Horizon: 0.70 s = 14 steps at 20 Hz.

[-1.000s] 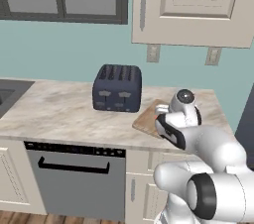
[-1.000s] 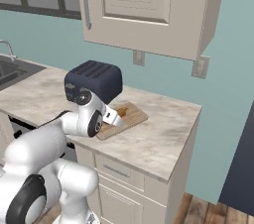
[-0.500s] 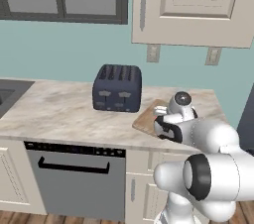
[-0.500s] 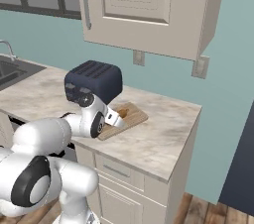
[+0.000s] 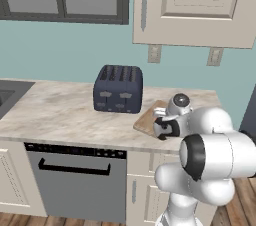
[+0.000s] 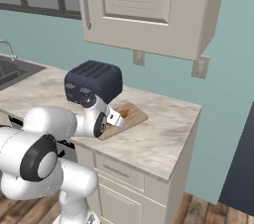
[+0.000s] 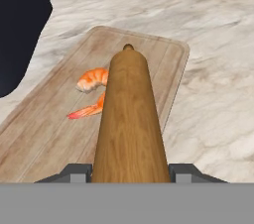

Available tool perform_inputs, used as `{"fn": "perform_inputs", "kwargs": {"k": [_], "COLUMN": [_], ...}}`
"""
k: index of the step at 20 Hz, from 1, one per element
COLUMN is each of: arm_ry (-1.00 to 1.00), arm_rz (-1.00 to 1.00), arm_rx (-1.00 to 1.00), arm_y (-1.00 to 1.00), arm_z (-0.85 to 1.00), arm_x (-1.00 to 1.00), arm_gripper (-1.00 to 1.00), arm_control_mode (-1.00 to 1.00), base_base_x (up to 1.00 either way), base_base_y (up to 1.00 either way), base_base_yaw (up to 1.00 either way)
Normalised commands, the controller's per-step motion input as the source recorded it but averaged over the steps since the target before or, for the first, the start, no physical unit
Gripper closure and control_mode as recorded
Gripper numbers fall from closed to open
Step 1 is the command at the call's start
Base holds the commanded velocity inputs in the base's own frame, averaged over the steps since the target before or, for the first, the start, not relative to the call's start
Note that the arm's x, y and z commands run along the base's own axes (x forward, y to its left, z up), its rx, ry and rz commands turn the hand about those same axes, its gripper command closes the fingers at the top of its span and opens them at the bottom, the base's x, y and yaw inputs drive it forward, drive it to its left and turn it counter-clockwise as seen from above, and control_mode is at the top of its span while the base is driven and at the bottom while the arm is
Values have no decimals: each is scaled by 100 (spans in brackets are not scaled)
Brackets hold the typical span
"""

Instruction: Open the cabinet, retrieve the rolling pin, and place it next to the meat on the cutting board to prepare for tenderizing.

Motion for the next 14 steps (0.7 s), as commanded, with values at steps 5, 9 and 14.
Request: {"fn": "perform_inputs", "kwargs": {"k": [5,9,14], "arm_ry": [0,0,0], "arm_rz": [0,0,0], "arm_rx": [0,0,0], "arm_y": [0,0,0], "arm_z": [-10,-13,-14], "arm_x": [18,19,17], "arm_gripper": [100,100,100], "arm_control_mode": [-100,-100,-100], "base_base_x": [0,0,0], "base_base_y": [0,0,0], "base_base_yaw": [0,0,0]}}
